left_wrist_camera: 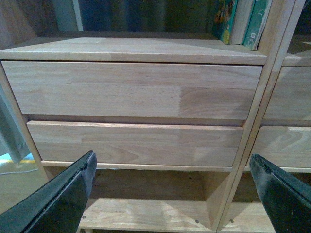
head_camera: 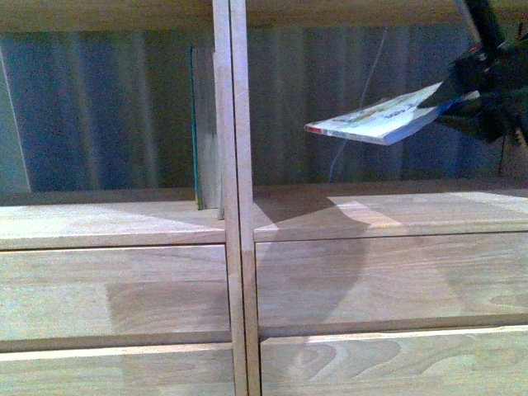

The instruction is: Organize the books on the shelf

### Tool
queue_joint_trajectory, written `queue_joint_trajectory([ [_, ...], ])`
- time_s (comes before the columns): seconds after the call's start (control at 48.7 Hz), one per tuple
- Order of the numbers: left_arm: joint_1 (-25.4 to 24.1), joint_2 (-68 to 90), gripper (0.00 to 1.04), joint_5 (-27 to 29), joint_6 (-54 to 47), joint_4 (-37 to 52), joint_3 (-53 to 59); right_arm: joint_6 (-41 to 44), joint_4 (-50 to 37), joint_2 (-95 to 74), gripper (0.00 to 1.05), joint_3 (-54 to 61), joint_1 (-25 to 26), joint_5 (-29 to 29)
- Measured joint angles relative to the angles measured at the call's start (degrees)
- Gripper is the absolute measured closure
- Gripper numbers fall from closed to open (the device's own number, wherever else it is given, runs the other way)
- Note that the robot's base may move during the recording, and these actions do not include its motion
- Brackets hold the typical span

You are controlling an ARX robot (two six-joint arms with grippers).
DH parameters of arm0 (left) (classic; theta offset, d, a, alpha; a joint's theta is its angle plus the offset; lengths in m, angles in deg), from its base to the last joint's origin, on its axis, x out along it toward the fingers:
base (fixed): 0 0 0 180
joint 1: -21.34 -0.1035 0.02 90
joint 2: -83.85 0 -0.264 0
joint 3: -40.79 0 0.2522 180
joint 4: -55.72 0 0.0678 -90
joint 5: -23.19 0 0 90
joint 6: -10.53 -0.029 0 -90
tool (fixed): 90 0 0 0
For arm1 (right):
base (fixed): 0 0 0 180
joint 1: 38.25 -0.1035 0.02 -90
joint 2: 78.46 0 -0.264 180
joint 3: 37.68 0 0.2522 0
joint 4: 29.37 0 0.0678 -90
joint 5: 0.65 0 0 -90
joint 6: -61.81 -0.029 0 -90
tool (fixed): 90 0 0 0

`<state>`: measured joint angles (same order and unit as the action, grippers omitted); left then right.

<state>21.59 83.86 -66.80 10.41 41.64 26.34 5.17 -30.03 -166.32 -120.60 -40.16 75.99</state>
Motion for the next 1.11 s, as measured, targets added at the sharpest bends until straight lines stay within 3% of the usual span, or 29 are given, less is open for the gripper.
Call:
queue_joint_trajectory([
  [0.369,0.00,0.00,0.07,-0.02,0.00,0.00,0.00,5.42,0.26,13.81,0.97,12.52,8.46,-9.88],
  [0.554,0.00,0.00,0.07,0.00,0.00,0.00,0.00,6.40,0.22,21.33,0.97,14.73,8.55,-13.05],
  [0.759,-0.33,0.92,0.07,0.70,3.87,1.75,-0.02,6.82,0.37,23.47,0.97,15.93,6.58,-12.31],
  [0.903,-7.63,8.81,0.07,-6.32,15.15,10.19,-1.81,7.23,0.57,24.02,0.97,16.46,4.81,-11.69],
  [1.108,-19.65,21.40,0.07,-18.88,19.71,20.35,-8.55,8.09,0.61,25.49,0.97,16.46,2.45,-11.39],
])
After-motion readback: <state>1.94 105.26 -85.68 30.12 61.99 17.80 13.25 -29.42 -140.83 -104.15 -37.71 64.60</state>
